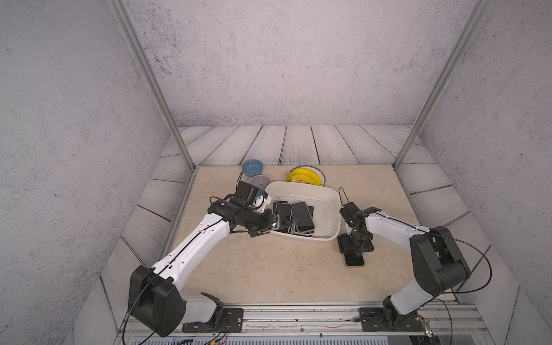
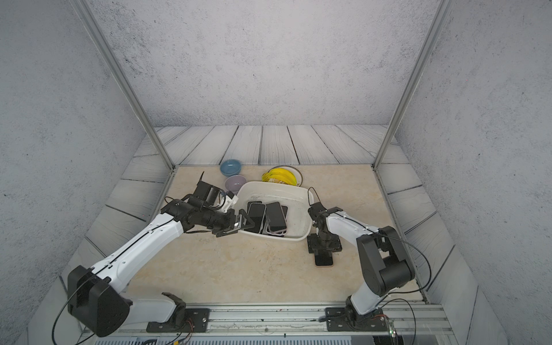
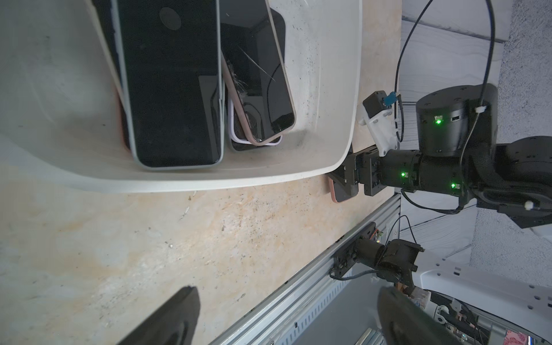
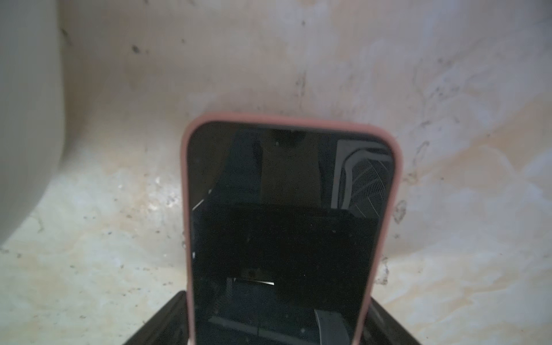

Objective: Take the phone out of the storage box
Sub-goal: Place the phone at the center of the board.

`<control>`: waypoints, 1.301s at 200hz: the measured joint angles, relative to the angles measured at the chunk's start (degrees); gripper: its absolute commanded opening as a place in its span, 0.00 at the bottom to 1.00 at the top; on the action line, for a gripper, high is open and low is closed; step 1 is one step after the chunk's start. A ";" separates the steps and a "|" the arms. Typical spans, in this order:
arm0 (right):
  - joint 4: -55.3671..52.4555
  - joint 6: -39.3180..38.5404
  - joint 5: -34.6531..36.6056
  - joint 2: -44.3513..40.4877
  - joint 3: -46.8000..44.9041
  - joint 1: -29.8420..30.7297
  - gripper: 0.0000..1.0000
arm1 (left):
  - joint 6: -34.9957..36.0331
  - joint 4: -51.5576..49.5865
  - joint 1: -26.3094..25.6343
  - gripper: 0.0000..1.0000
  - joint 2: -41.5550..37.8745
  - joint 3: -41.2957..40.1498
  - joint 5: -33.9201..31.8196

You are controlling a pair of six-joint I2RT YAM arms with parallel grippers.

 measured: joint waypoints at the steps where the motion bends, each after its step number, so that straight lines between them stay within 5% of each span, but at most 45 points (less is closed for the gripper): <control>1: 0.02 0.00 0.00 0.02 -0.04 0.02 0.85 | 0.02 -0.07 0.00 0.99 -0.04 0.00 0.02; 103: -3.72 1.25 0.17 -3.69 -1.70 0.00 1.00 | 1.42 -3.69 0.00 0.98 -0.22 0.66 -1.75; 168: -11.39 2.99 4.33 -19.06 19.76 -0.04 1.00 | 2.82 -7.82 0.72 0.99 -0.24 1.97 -8.96; 213: -10.40 6.82 -3.17 -8.72 31.30 -0.04 1.00 | 6.86 -12.55 0.98 1.00 0.39 5.60 -17.90; 260: -8.33 9.53 -8.70 -5.07 28.50 0.15 1.00 | 15.47 -16.17 -1.53 1.00 11.93 21.00 -26.18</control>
